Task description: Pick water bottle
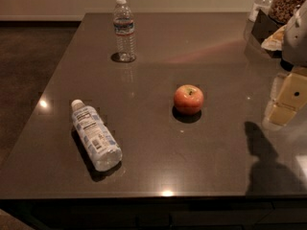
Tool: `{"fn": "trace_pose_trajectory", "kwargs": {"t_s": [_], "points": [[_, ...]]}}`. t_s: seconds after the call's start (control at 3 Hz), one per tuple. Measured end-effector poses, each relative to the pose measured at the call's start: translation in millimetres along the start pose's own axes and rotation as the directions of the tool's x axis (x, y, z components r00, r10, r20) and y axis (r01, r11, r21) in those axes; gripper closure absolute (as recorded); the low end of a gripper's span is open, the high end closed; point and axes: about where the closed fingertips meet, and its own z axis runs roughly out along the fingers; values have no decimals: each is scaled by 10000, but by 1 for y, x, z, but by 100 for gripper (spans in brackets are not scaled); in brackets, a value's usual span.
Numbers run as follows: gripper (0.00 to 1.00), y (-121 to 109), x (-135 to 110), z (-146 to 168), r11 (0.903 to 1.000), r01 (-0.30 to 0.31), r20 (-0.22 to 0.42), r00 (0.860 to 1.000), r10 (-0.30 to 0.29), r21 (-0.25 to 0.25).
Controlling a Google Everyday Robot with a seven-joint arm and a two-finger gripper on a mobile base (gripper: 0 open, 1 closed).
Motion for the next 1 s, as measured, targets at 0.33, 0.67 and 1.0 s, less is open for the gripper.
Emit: {"fn": "trace_pose_trajectory", "kwargs": {"t_s": [0.33, 0.67, 1.0], "points": [[0, -2, -3, -1, 10000, 51, -71, 10000, -51, 75], [0, -20, -21, 5, 9999, -38, 243, 9997, 35, 110], [0, -61, -56, 21, 9987, -406, 891, 9953, 378, 296]]}}
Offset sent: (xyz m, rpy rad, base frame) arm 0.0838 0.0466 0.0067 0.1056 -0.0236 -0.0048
